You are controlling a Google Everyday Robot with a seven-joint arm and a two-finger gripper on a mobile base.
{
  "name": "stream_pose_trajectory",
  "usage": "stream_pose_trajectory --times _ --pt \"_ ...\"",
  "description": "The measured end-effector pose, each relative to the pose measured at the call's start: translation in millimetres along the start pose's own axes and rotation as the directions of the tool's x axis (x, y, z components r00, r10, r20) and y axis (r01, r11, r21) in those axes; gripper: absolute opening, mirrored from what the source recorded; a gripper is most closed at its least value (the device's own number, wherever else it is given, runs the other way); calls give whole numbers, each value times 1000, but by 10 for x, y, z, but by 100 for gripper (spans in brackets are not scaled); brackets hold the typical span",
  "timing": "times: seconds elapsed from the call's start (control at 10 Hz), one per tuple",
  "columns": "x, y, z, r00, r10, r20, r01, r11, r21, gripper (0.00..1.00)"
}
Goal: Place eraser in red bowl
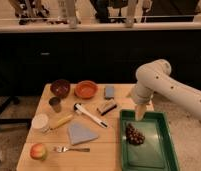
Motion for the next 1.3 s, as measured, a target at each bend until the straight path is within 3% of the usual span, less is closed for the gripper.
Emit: stream_pose_trajectory --times 0.8,1.3 --pt "-636 -439 431 993 -116 10 117 991 -59 80" --pt "-756 -539 644 989 -148 7 148 988 -32 80"
